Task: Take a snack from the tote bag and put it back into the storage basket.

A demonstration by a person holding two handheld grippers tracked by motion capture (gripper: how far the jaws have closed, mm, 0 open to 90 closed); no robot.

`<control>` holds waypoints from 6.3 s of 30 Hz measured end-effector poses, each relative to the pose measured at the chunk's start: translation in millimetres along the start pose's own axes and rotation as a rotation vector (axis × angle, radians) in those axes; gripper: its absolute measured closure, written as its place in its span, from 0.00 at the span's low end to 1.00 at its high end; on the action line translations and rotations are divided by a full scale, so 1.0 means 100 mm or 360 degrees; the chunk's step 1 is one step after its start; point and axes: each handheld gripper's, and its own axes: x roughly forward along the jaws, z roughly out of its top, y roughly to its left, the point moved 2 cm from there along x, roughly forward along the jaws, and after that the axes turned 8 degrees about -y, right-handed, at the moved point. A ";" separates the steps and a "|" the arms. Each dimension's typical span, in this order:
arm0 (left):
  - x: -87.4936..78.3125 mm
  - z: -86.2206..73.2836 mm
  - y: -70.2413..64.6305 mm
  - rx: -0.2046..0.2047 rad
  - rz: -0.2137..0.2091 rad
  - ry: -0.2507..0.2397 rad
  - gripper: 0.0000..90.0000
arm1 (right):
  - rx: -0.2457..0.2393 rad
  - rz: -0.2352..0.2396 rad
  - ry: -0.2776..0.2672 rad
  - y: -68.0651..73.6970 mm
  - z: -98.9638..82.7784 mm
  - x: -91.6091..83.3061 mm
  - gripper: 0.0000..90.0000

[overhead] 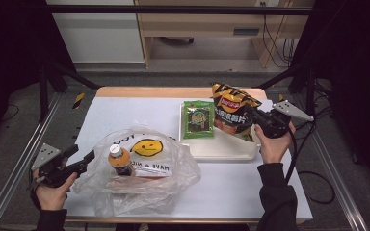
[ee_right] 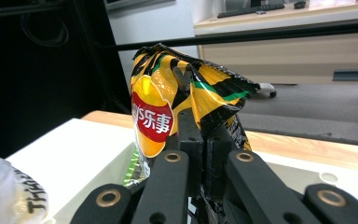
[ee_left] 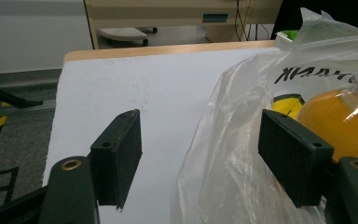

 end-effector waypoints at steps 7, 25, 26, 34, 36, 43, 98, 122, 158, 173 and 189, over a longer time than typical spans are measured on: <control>0.01 -0.01 0.00 0.0003 0.0003 0.0007 0.33 | 0.0018 -0.0005 0.0039 -0.07 -0.09 0.05 0.99; 0.03 -0.04 0.01 0.0002 0.0016 0.0024 0.33 | 0.0068 -0.0074 0.0116 -0.32 -0.29 0.29 0.97; 0.03 -0.04 0.01 0.0002 0.0017 0.0026 0.33 | 0.0060 -0.0106 0.0111 -0.36 -0.31 0.30 0.94; 0.06 -0.05 0.00 0.0012 0.0012 0.0040 0.33 | -0.0023 -0.0240 0.0108 -0.47 -0.38 0.40 0.84; 0.06 -0.06 0.01 0.0015 0.0013 0.0045 0.33 | -0.0043 -0.0277 0.0103 -0.50 -0.40 0.43 0.81; 0.07 -0.07 0.01 0.0018 0.0014 0.0052 0.33 | -0.0054 -0.0410 0.0131 -0.61 -0.47 0.51 0.66; 0.08 -0.10 0.02 -0.0009 0.0013 0.0062 0.33 | -0.0076 -0.0456 0.0496 -0.16 -0.69 0.53 0.99; 0.11 -0.14 0.02 0.0001 0.0014 0.0088 0.33 | -0.0094 -0.0669 0.0473 -0.47 -0.67 0.49 0.69; 0.09 -0.14 0.04 0.0002 0.0016 0.0080 0.33 | -0.0080 -0.0691 0.0519 -0.28 -0.99 0.48 0.85; 0.07 -0.13 0.04 0.0000 0.0024 0.0072 0.34 | -0.0061 -0.0552 0.0225 -0.20 -0.69 0.33 0.48; 0.09 -0.13 0.03 0.0014 0.0021 0.0075 0.34 | -0.0112 -0.0507 0.0143 -0.23 -0.25 0.39 0.35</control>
